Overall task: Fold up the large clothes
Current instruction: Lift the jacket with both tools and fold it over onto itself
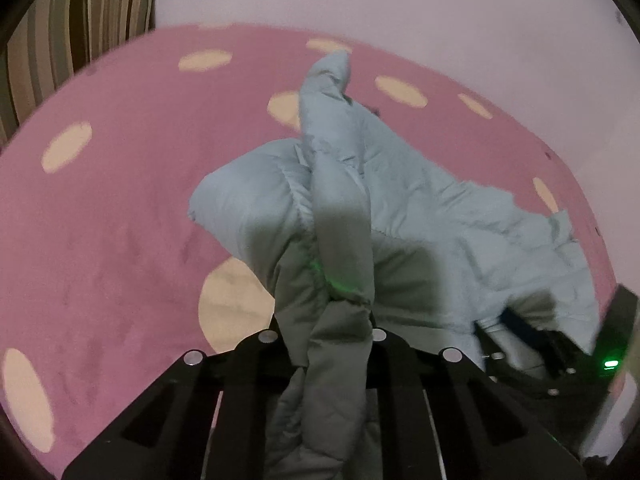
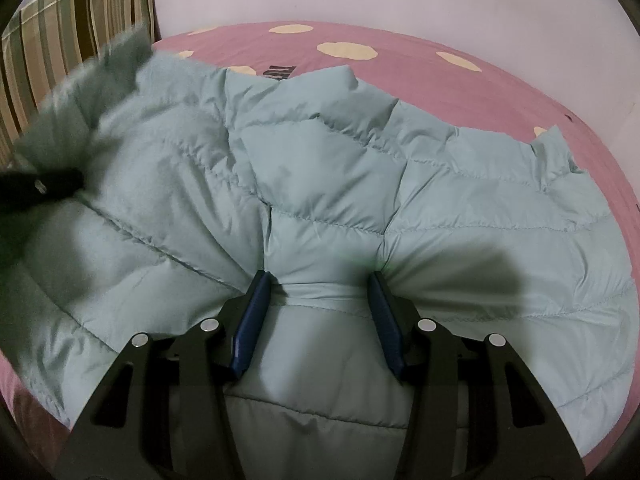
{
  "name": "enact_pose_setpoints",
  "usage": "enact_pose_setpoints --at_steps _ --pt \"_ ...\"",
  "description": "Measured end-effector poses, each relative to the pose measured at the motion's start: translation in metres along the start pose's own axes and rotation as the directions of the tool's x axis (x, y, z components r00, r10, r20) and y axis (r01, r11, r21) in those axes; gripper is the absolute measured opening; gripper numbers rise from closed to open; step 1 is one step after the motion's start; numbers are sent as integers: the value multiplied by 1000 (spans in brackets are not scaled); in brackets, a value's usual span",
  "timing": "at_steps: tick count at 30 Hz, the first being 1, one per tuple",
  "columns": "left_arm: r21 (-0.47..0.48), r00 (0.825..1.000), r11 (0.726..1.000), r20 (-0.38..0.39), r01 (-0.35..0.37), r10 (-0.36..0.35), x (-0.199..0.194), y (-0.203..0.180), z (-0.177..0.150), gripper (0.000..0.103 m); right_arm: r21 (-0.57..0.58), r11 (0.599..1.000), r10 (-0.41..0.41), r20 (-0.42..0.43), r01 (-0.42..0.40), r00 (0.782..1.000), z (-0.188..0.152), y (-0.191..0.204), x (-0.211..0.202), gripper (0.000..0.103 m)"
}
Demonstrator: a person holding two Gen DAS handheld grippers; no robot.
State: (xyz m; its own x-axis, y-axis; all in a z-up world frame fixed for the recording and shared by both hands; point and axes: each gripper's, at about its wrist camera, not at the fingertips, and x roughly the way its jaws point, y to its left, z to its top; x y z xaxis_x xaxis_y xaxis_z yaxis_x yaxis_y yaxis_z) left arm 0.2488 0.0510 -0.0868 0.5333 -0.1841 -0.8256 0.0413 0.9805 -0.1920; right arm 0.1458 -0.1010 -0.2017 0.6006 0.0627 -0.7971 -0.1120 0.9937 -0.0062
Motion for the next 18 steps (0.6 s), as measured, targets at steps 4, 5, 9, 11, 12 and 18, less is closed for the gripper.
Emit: enact_pose_setpoints --at_steps 4,5,9,11,12,18 --pt "45 998 998 45 -42 40 -22 -29 6 11 -1 1000 14 8 -14 1000 2 -2 -2 51" --pt "56 997 997 54 -56 53 -25 -35 7 11 3 1000 25 13 -25 1000 3 -4 -6 51" --pt "85 994 994 87 -73 66 -38 -60 11 11 49 997 51 40 -53 998 1 -27 -29 51" --pt "104 992 991 103 -85 74 -41 -81 14 11 63 997 30 67 -34 997 -2 -45 -45 51" --pt "111 991 990 108 -87 75 -43 -88 14 11 67 997 20 76 -25 997 -3 -52 -50 51" --pt "197 990 976 128 -90 66 -42 -150 10 11 146 989 -35 106 20 994 -21 -117 -79 52"
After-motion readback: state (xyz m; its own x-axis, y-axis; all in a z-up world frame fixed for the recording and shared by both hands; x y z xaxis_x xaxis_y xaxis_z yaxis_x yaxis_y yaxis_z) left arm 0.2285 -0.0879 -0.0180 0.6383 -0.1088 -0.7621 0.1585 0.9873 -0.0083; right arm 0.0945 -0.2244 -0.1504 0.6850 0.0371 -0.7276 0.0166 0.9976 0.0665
